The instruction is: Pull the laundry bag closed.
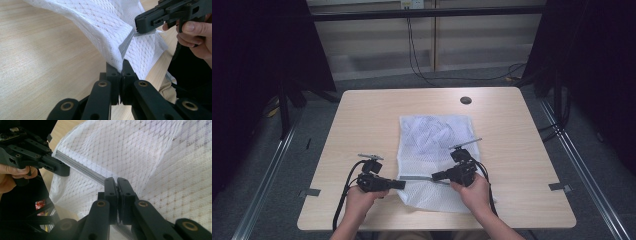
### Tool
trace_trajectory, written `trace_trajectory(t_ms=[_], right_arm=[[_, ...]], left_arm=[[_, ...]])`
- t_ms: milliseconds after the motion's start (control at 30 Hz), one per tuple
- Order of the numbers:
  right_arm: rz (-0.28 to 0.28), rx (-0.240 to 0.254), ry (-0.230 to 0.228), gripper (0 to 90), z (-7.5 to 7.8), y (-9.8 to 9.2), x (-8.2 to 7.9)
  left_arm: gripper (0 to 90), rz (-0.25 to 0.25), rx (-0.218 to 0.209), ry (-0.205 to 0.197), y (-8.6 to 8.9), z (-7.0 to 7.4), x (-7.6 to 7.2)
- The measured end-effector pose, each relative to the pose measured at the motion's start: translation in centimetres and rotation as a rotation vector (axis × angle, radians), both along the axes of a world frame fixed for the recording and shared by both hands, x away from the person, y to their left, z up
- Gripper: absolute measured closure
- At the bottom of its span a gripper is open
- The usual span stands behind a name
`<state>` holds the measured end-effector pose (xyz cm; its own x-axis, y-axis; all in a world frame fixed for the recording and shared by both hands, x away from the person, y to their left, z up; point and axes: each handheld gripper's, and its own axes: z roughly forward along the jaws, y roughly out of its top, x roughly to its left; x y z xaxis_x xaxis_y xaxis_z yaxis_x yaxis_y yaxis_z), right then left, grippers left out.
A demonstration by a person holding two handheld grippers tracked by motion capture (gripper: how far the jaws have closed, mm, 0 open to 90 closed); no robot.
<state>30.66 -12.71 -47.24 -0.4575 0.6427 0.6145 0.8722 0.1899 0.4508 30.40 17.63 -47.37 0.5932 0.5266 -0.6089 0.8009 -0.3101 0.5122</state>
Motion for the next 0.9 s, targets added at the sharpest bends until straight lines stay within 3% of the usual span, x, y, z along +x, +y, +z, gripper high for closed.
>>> trace_trajectory(t_ms=[600,900], right_arm=[[0.000,-0.006,0.002,87.2,-0.13,-0.70,-0.14],[-0.005,-0.022,-0.006,87.3,-0.20,-0.69,-0.20]], left_arm=[[88.3,0.012,0.008,0.013,-0.17,-0.01,-0.12],[88.3,-0.005,0.009,0.009,-0.15,-0.02,-0.04]])
